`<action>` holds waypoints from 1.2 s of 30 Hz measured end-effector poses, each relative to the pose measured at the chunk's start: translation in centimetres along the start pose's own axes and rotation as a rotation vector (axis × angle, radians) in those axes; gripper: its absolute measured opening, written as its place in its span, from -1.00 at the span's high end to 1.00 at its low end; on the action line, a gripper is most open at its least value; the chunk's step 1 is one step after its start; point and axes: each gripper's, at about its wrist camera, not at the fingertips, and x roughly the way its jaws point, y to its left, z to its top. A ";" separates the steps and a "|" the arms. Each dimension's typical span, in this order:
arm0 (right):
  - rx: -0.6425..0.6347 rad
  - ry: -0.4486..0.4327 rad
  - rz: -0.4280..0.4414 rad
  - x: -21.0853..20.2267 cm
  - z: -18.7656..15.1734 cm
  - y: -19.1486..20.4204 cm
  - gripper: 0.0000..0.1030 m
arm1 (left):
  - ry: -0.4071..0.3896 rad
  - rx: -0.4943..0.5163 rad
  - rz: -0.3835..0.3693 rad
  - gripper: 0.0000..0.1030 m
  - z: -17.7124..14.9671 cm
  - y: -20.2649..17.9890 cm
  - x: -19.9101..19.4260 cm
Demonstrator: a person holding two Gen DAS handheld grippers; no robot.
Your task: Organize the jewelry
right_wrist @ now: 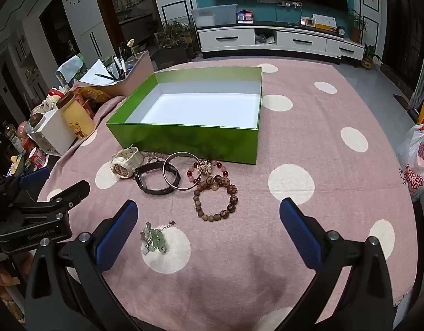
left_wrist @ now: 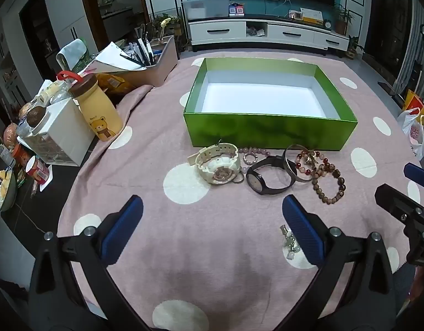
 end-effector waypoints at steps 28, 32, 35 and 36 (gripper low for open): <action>-0.005 0.007 0.017 0.4 -0.1 0.0 -0.97 | 0.009 -0.008 -0.016 -0.96 -0.4 0.1 0.5; -0.010 0.006 0.020 0.3 0.0 0.2 -0.97 | 0.009 -0.008 -0.016 -0.96 -0.4 -0.1 0.4; -0.011 0.007 0.021 0.3 0.1 0.2 -0.97 | 0.009 -0.008 -0.016 -0.96 -0.4 -0.1 0.4; -0.012 0.007 0.021 0.3 0.1 0.2 -0.97 | 0.009 -0.008 -0.017 -0.96 -0.4 -0.1 0.4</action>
